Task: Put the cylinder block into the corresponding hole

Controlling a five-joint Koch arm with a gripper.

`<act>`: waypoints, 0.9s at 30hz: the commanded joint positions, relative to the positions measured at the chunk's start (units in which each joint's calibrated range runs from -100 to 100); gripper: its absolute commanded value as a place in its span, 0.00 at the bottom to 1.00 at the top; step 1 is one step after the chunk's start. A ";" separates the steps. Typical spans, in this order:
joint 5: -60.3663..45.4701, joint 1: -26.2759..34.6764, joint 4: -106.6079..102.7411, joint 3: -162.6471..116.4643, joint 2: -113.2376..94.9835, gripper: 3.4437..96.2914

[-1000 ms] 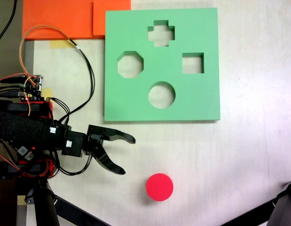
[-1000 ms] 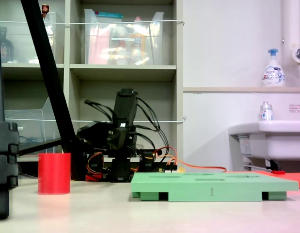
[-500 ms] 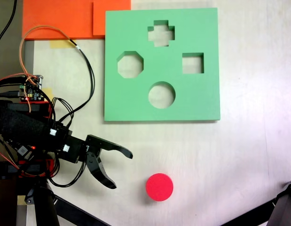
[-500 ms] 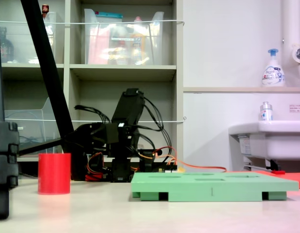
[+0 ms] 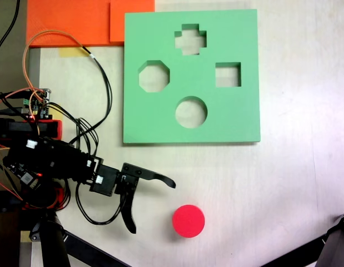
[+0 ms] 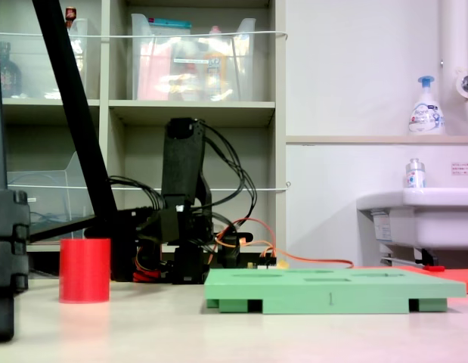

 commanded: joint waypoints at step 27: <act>-1.76 -1.95 -1.23 31.42 36.55 0.86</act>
